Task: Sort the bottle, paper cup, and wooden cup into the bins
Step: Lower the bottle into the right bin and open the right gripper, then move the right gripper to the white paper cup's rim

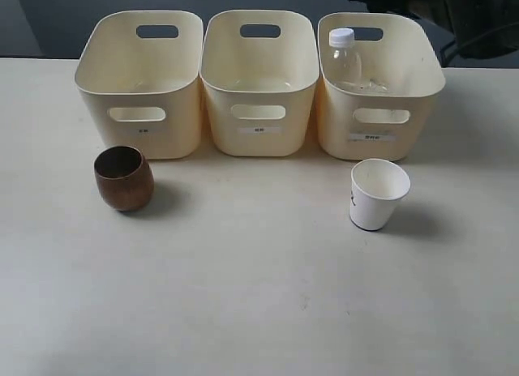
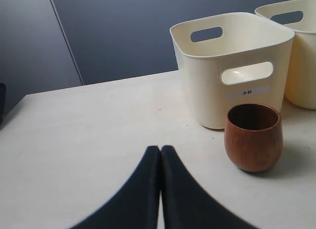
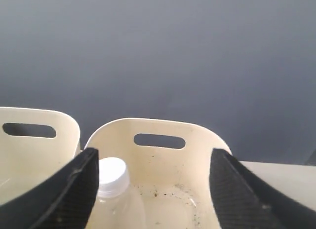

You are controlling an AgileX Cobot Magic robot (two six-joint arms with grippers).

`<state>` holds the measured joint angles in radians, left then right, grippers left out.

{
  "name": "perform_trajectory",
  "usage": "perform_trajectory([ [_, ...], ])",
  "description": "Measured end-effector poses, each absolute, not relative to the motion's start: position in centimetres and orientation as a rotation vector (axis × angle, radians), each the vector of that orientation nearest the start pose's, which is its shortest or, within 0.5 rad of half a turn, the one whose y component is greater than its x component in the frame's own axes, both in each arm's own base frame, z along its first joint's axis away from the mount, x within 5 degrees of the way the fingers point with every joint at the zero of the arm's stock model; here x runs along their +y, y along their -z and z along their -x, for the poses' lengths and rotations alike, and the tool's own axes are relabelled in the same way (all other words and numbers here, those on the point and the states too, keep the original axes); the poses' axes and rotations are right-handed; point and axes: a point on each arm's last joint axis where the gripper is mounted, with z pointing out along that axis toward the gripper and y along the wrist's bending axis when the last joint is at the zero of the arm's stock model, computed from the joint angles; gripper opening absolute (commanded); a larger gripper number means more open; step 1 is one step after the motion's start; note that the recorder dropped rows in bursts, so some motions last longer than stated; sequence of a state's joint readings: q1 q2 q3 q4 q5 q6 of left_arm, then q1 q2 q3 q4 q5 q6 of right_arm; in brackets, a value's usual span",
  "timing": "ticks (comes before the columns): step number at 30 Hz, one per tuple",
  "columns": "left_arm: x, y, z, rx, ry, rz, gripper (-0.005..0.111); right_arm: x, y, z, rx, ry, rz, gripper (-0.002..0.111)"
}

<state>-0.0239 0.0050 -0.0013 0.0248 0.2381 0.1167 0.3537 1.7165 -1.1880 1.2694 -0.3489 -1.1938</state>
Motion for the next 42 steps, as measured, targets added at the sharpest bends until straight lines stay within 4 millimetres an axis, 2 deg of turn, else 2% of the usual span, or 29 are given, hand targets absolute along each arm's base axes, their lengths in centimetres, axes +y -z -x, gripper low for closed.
perform_trajectory([
  [2, -0.1, -19.2, -5.6, 1.721, -0.091, -0.138, 0.000, 11.0, -28.6, -37.9, 1.892, -0.003, 0.036, 0.061],
  [5, -0.1, -19.2, -5.6, 1.721, -0.091, -0.138, 0.000, 11.2, -30.7, -36.7, 1.871, -0.096, 0.044, 0.061],
  [9, -0.1, -19.2, -5.6, 1.721, -0.091, -0.138, 0.000, 11.6, -34.4, -34.1, 1.810, -0.259, 0.113, 0.061],
  [11, -0.1, -19.2, -5.6, 1.721, -0.091, -0.138, 0.000, 11.5, -35.6, -32.6, 1.787, -0.315, 0.143, 0.061],
  [13, -0.1, -19.2, -5.6, 1.721, -0.091, -0.138, 0.000, 11.2, -35.7, -31.2, 1.785, -0.338, 0.156, 0.061],
  [16, -0.1, -19.2, -5.6, 1.721, -0.091, -0.138, 0.000, 10.5, -34.7, -29.6, 1.813, -0.323, 0.148, 0.061],
  [22, -0.1, -19.2, -5.6, 1.721, -0.091, -0.138, 0.000, 9.5, -30.2, -26.2, 1.941, -0.323, 0.175, 0.061],
  [25, -0.1, -19.2, -5.6, 1.721, -0.091, -0.138, 0.000, 9.0, -29.2, -24.7, 1.968, -0.332, 0.166, 0.061],
  [28, -0.1, -19.2, -5.6, 1.721, -0.091, -0.138, 0.000, 8.4, -27.1, -23.4, 2.028, -0.325, 0.146, 0.061],
  [31, -0.1, -19.2, -5.6, 1.721, -0.091, -0.138, 0.000, 7.8, -24.9, -22.5, 2.096, -0.289, 0.102, 0.061],
  [35, -0.1, -19.2, -5.6, 1.721, -0.091, -0.138, 0.000, 7.3, -23.0, -21.5, 2.163, -0.286, 0.064, 0.061],
  [42, -0.1, -19.2, -5.6, 1.721, -0.091, -0.138, 0.000, 7.2, -22.2, -21.3, 2.195, -0.291, 0.018, 0.061],
])
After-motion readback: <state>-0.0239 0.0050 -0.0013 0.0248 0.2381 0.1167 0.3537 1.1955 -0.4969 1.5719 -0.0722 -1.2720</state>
